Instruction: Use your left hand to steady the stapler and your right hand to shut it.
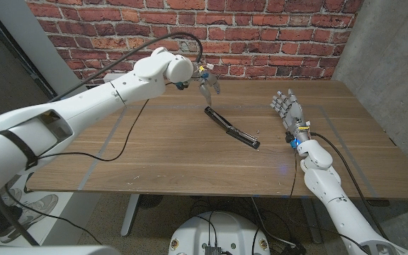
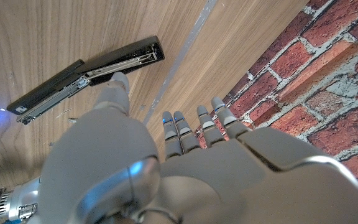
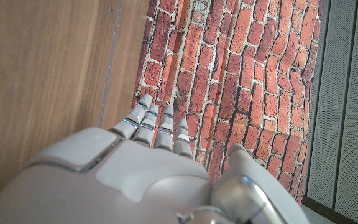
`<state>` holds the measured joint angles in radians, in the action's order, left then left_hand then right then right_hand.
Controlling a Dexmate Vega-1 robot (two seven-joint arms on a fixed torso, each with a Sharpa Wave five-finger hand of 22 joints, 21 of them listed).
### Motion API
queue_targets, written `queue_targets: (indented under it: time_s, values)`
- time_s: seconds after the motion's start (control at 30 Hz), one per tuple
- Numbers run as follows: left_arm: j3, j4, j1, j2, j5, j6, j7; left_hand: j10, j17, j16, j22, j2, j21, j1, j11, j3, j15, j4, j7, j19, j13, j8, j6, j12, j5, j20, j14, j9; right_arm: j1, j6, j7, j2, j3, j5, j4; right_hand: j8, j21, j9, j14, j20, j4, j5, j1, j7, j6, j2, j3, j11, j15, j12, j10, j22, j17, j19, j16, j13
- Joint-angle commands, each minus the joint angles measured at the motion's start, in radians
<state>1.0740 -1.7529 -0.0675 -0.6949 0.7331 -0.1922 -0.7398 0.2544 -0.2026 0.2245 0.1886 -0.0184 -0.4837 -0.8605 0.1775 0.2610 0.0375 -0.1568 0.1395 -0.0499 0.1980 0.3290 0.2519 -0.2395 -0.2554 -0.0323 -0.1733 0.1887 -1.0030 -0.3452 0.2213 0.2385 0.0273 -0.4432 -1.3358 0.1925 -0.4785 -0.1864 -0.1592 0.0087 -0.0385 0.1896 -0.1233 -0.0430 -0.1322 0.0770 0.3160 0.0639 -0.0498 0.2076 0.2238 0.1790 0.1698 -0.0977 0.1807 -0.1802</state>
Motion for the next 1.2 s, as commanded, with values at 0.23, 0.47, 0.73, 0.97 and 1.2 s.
queue_targets:
  time_s: [0.23, 0.47, 0.73, 0.97, 1.2]
  values:
    - [0.036, 0.035, -0.024, 0.019, 0.099, 0.035, -0.004, 0.009, -0.005, -0.005, 0.003, 0.007, 0.005, -0.008, 0.005, -0.001, 0.074, 0.008, 0.008, -0.006, 0.002, -0.007, 0.005, 0.007, -0.008, -0.002, 0.006, 0.003, -0.005, 0.000, -0.001, -0.001, 0.000, 0.002, -0.001, 0.006, 0.004, -0.001, -0.009, 0.001, 0.004, 0.000, 0.002, 0.001, -0.013, 0.003, -0.001, -0.001, -0.002, 0.011, 0.014, 0.004, 0.002, -0.008, 0.002, -0.004]
    - [0.045, 0.054, -0.037, 0.024, 0.128, 0.048, 0.009, 0.009, -0.007, -0.003, 0.003, 0.004, 0.006, -0.010, 0.005, -0.003, 0.084, 0.013, 0.006, -0.010, 0.003, -0.011, 0.005, 0.010, -0.010, 0.000, 0.002, 0.003, -0.006, 0.002, -0.002, -0.001, 0.002, 0.003, -0.003, 0.006, 0.006, -0.001, -0.008, 0.001, 0.004, 0.000, 0.003, 0.002, -0.013, 0.003, -0.001, 0.000, -0.003, 0.012, 0.019, 0.004, 0.002, -0.008, 0.002, -0.004]
    - [0.054, 0.084, -0.045, 0.035, 0.140, 0.068, 0.028, 0.017, -0.009, -0.002, 0.003, 0.000, 0.006, -0.011, 0.005, -0.005, 0.088, 0.018, 0.006, -0.015, 0.004, -0.012, 0.012, 0.010, -0.011, 0.005, -0.001, 0.004, -0.007, 0.004, -0.006, 0.000, 0.002, 0.004, -0.005, 0.005, 0.008, -0.001, -0.009, 0.002, 0.003, 0.000, 0.004, 0.003, -0.013, 0.003, -0.002, 0.000, -0.003, 0.013, 0.024, 0.004, 0.002, -0.009, 0.002, -0.004]
    - [0.066, 0.123, -0.051, 0.050, 0.158, 0.086, 0.065, 0.019, -0.010, -0.002, 0.003, -0.003, 0.006, -0.012, 0.004, -0.006, 0.090, 0.021, 0.006, -0.017, 0.004, -0.014, 0.015, 0.011, -0.012, 0.005, -0.004, 0.004, -0.003, 0.004, -0.006, 0.000, 0.000, 0.003, 0.003, 0.004, 0.009, -0.001, -0.009, 0.003, 0.004, 0.001, 0.004, 0.004, -0.012, 0.004, -0.001, 0.000, -0.005, 0.013, 0.024, 0.004, 0.002, -0.009, 0.001, -0.004]
    - [0.082, 0.166, -0.047, 0.070, 0.161, 0.100, 0.071, 0.021, -0.011, -0.003, 0.004, -0.008, 0.007, -0.013, 0.002, -0.006, 0.088, 0.025, 0.003, -0.018, 0.004, -0.017, 0.015, 0.012, -0.013, 0.005, -0.002, 0.004, 0.005, 0.004, -0.005, -0.001, -0.001, 0.003, 0.014, 0.003, 0.011, -0.001, -0.008, 0.003, 0.004, 0.001, 0.004, 0.005, -0.011, 0.004, -0.001, 0.000, -0.006, 0.012, 0.024, 0.004, 0.002, -0.010, 0.001, -0.004]
